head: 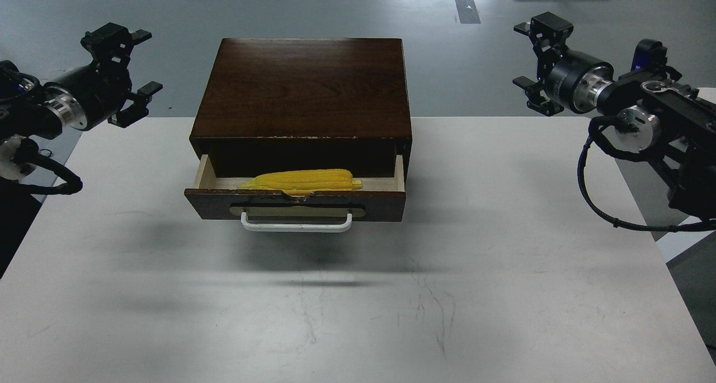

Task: Put corn in drawer with both arms

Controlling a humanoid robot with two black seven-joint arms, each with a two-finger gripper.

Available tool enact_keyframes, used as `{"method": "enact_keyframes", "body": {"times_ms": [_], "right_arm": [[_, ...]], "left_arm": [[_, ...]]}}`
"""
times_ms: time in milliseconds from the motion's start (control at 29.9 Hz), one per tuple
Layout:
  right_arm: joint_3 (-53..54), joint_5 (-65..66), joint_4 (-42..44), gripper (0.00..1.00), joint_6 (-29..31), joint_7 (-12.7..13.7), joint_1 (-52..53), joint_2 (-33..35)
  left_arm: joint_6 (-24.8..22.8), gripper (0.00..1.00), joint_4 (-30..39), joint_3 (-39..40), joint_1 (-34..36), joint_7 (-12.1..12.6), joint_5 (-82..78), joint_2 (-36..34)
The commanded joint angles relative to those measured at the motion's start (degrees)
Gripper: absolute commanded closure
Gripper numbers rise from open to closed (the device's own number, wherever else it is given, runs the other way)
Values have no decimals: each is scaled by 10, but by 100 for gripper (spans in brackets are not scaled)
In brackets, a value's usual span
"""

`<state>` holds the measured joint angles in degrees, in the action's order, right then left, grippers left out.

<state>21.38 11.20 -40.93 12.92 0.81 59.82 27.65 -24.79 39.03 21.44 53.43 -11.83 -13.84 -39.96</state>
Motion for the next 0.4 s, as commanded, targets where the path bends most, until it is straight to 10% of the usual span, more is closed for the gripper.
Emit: {"method": "enact_keyframes", "body": {"times_ms": [0, 367], "right_arm": [[9, -70, 1, 0, 37, 4, -36, 14], [44, -81, -3, 0, 38, 0, -70, 6]], "left_arm": [[-9, 2, 0, 4, -1, 1, 0, 5], [3, 2, -9, 4, -6, 1, 2, 20]]}}
